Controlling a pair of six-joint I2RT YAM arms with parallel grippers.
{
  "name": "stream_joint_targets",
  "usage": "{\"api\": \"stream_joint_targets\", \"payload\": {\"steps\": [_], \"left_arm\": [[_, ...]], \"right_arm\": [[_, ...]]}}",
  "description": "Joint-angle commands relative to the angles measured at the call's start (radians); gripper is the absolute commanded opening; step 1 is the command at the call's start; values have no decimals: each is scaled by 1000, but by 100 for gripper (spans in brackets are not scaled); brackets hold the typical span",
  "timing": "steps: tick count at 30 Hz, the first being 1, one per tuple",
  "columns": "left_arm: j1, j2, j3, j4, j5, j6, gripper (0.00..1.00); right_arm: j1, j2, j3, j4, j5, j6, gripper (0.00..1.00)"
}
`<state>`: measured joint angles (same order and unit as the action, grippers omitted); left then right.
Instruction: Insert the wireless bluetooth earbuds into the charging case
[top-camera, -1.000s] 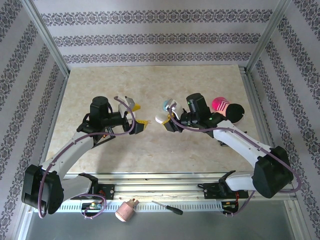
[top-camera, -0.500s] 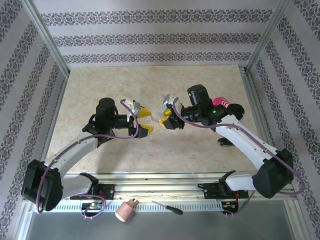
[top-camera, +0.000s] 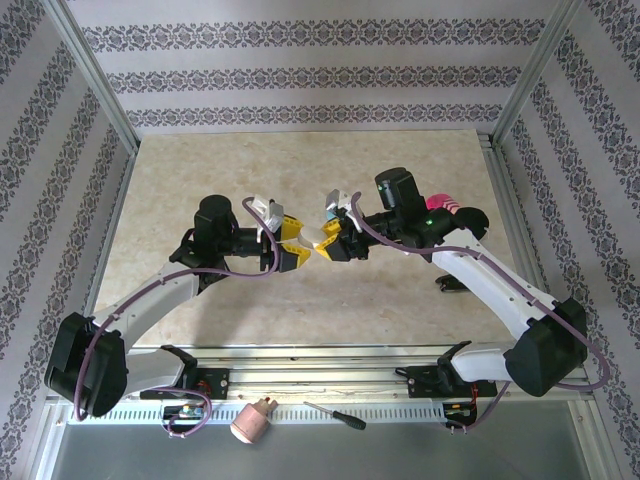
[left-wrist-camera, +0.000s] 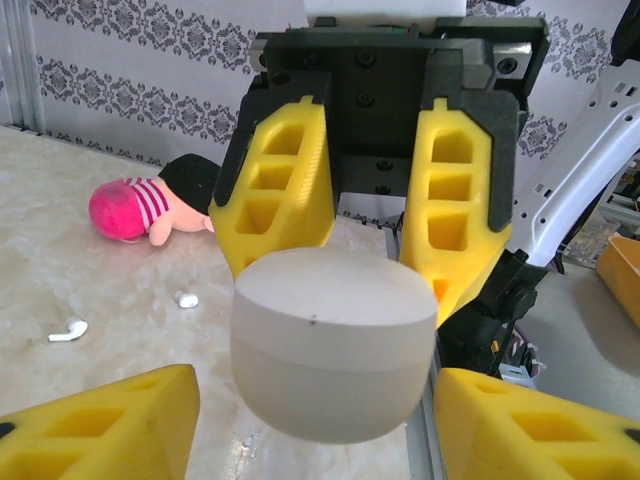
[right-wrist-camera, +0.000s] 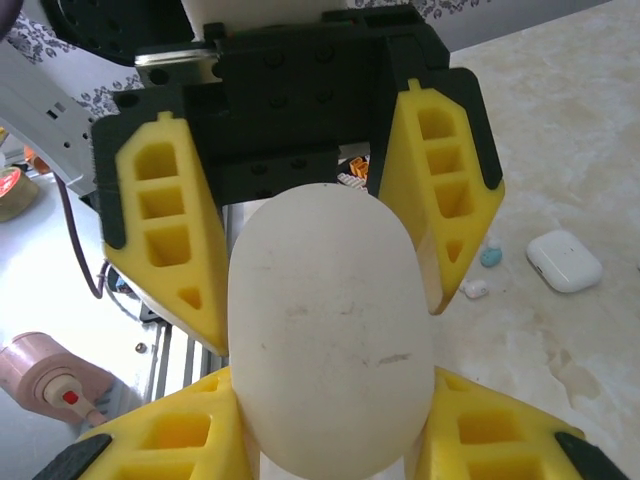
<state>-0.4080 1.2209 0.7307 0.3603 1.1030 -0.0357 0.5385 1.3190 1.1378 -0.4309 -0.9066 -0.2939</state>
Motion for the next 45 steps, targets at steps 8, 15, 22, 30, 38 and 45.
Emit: {"api": "stream_joint_targets", "payload": {"steps": [8, 15, 22, 30, 38, 45], "left_arm": [[-29, 5, 19, 36, 54, 5, 57], [-33, -3, 25, 30, 52, 8, 55], [-35, 4, 27, 30, 54, 7, 50], [-35, 8, 32, 29, 57, 5, 50], [-35, 9, 28, 30, 57, 3, 36], [-36, 12, 27, 43, 69, 3, 26]], "right_arm": [[-11, 17, 48, -14, -66, -2, 28], [-10, 35, 57, -34, -69, -10, 27], [-8, 42, 68, -82, -60, -33, 26], [1, 64, 100, -161, -38, -90, 26], [6, 68, 110, -179, -28, -106, 26], [9, 62, 116, -175, -17, -104, 33]]}}
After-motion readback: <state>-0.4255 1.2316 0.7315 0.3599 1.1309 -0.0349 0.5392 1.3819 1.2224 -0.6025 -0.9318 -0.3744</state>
